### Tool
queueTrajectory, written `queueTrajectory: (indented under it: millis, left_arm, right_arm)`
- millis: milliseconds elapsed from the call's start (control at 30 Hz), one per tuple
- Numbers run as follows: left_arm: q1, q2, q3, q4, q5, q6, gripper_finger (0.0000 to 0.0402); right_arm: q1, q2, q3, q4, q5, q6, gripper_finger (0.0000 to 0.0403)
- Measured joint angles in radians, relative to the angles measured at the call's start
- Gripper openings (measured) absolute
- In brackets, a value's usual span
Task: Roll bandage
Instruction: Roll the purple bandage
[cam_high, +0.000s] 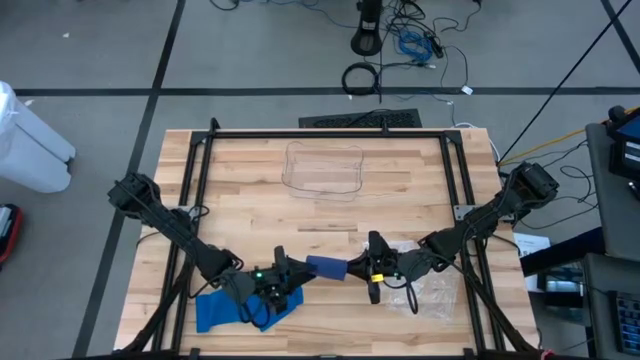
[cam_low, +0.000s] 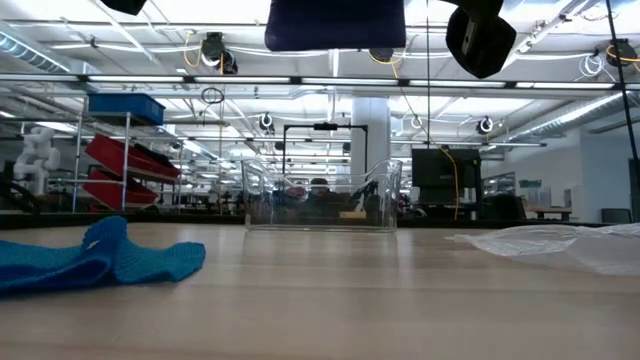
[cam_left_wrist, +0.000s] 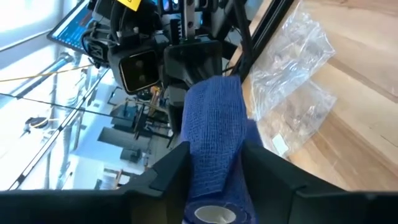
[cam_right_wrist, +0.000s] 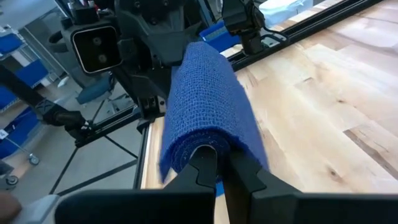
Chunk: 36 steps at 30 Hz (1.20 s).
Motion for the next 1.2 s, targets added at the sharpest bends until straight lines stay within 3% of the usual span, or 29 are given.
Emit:
queueTrajectory:
  millis: [900, 1067, 1200]
  left_arm:
    - [-0.032, -0.002, 0.0, 0.09, 0.005, -0.079, 0.001]
    - [-0.032, -0.002, 0.0, 0.18, -0.06, -0.188, 0.0004]
    - [-0.037, -0.006, 0.0, 0.245, -0.113, -0.19, 0.0003]
  right_arm:
    - [0.0, 0.0, 0.0, -0.007, -0.028, -0.035, 0.0]
    - [0.0, 0.0, 0.0, -0.015, -0.069, -0.065, 0.0]
    - [0.0, 0.0, 0.0, -0.067, -0.083, -0.088, 0.0]
